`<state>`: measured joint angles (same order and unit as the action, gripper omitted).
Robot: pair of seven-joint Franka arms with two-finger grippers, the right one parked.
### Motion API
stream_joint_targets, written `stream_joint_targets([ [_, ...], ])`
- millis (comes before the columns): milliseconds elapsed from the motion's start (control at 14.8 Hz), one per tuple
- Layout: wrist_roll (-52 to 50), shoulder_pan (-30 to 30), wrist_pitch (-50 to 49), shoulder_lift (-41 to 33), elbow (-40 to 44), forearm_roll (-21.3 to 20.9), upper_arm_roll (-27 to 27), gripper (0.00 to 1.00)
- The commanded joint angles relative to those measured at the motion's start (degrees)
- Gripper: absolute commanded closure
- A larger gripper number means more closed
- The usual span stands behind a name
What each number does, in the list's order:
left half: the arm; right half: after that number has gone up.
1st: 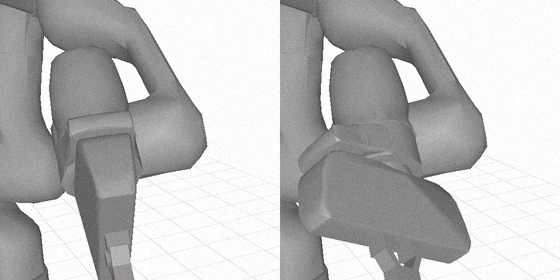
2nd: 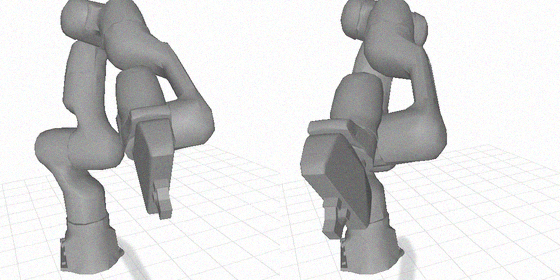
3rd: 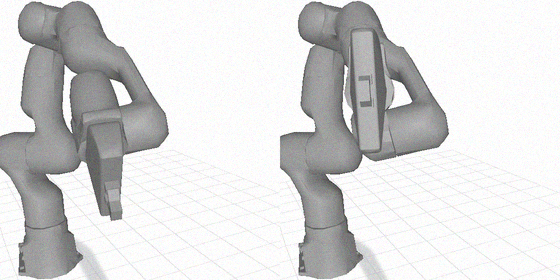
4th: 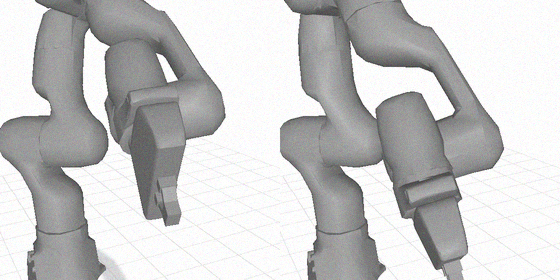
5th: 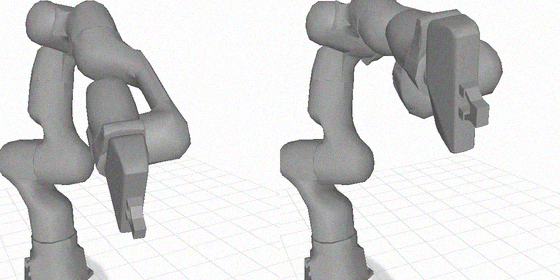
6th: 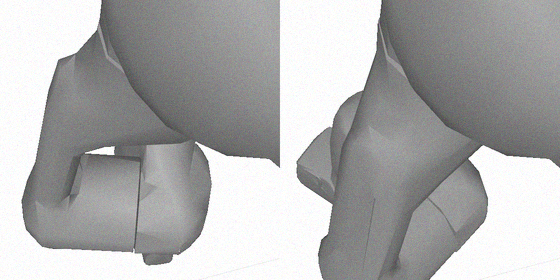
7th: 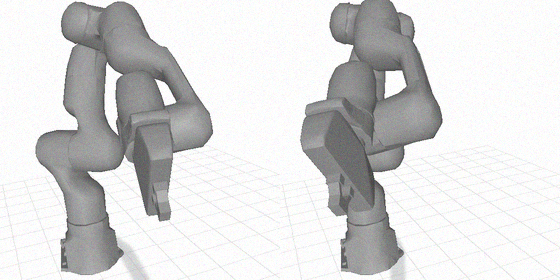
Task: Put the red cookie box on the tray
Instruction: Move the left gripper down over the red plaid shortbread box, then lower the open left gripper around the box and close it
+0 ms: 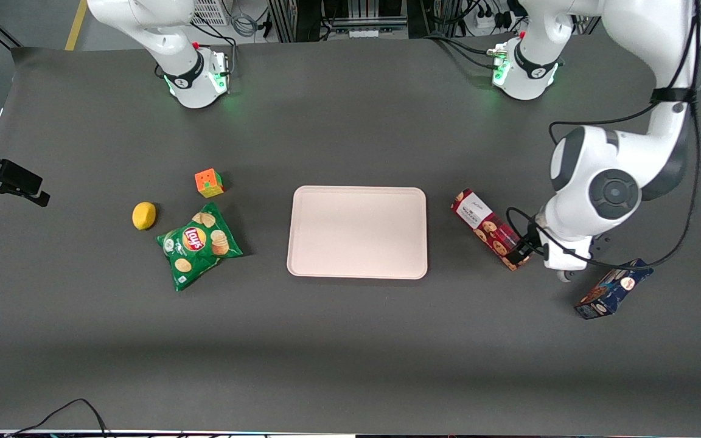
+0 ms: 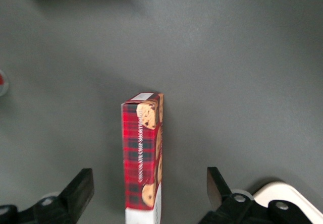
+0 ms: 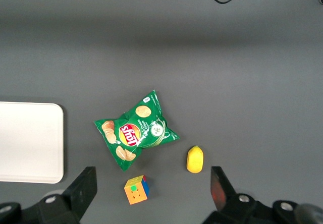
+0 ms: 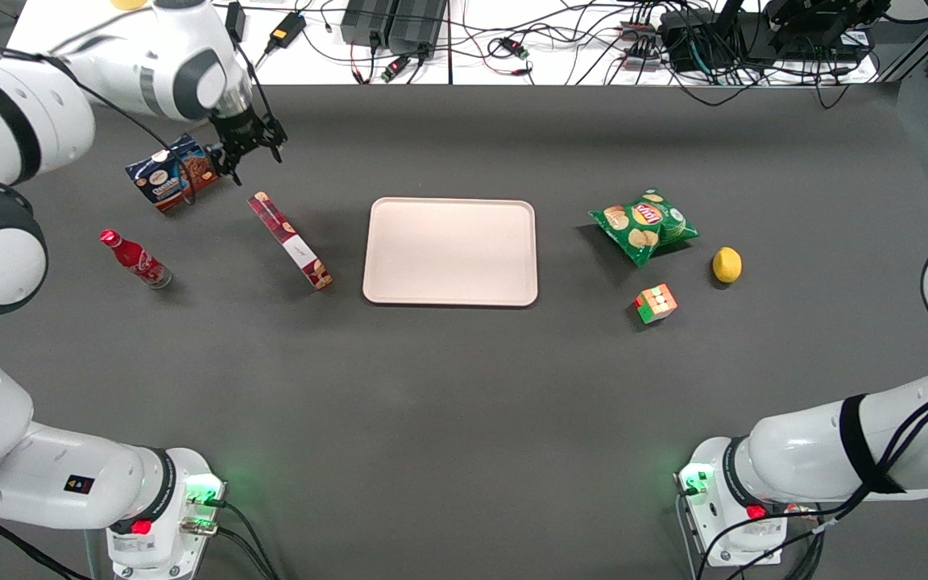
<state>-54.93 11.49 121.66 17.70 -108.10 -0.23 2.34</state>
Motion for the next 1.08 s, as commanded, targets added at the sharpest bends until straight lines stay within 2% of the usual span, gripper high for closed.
stream_joint_targets([
  [0,-3.0,0.8,11.0,-1.4,-9.4,0.5,-0.6,0.0],
  [338,-6.3,0.9,22.5,-0.8,-17.3,0.5,0.4,0.0],
  [744,-10.5,1.1,24.0,0.7,-19.2,0.5,2.0,0.0],
  [947,-10.6,1.1,24.0,1.0,-19.3,0.5,2.0,0.1],
  [1015,-10.6,1.1,24.0,1.2,-19.3,0.5,2.0,0.17],
])
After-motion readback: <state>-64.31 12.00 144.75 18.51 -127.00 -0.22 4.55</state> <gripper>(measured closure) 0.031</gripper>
